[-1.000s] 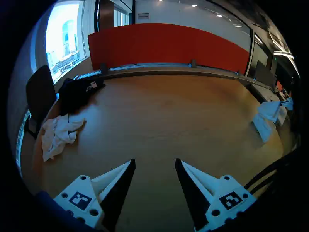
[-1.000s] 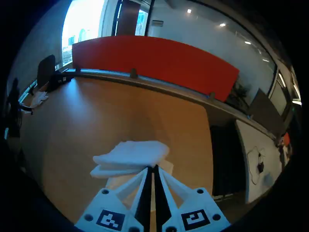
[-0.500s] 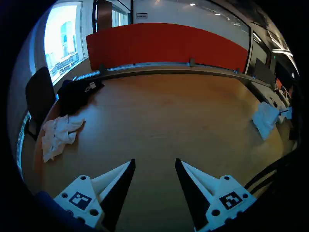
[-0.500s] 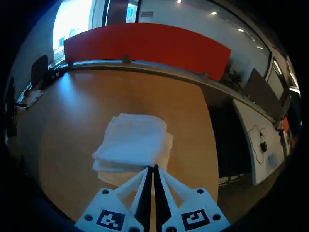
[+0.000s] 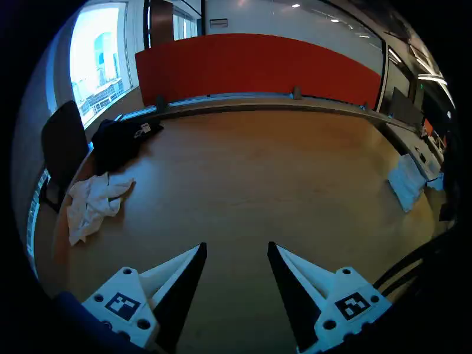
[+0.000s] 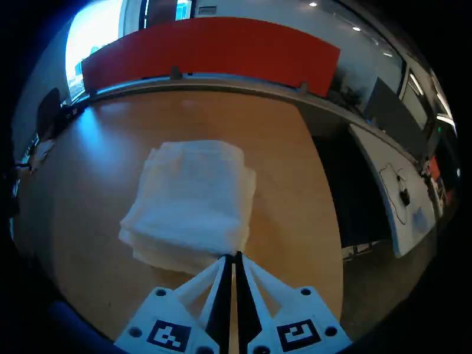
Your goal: Fold towel
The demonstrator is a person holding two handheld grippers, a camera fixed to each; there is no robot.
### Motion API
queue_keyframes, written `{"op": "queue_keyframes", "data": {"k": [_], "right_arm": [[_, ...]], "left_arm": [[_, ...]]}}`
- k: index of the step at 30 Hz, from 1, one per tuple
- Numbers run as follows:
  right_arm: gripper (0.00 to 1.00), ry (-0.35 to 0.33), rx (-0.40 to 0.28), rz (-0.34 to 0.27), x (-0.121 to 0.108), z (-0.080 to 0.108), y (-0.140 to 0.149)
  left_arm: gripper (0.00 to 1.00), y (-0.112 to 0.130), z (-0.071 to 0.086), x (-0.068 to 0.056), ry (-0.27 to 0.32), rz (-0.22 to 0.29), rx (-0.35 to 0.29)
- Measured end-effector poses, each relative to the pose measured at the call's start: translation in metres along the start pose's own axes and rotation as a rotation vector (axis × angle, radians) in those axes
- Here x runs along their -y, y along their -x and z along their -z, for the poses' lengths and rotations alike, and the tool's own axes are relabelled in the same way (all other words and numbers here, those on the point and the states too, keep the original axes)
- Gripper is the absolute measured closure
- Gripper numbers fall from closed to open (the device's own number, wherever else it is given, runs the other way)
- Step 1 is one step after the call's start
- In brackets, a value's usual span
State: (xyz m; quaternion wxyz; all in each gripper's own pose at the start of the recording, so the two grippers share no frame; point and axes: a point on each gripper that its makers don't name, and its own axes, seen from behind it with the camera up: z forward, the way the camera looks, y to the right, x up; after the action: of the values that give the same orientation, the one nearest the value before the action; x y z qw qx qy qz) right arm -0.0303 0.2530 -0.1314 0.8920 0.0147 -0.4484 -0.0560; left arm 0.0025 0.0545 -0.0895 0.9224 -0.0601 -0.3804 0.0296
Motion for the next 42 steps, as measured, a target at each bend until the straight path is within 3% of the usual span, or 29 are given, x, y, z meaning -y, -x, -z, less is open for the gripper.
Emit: {"op": "queue_keyframes", "data": {"k": [14,20,24,28,42], "right_arm": [[0.93,0.027,0.037,-0.047,-0.002,-0.021,0.018],[0.85,0.04,0.036,-0.048,-0.004,-0.019,0.02],[0.6,0.05,0.029,-0.046,-0.006,-0.015,0.019],[0.23,0.048,0.017,-0.044,-0.005,-0.01,0.018],[0.08,0.039,-0.02,-0.049,0.003,0.003,0.007]], "left_arm": [[0.24,0.005,0.004,0.005,-0.013,0.004,0.004],[0.24,0.005,0.005,0.007,-0.015,0.008,0.002],[0.24,0.006,0.006,0.008,-0.015,0.008,0.0],[0.24,0.005,0.007,0.007,-0.014,0.007,-0.002],[0.24,-0.001,0.008,0.008,-0.008,0.01,-0.016]]}}
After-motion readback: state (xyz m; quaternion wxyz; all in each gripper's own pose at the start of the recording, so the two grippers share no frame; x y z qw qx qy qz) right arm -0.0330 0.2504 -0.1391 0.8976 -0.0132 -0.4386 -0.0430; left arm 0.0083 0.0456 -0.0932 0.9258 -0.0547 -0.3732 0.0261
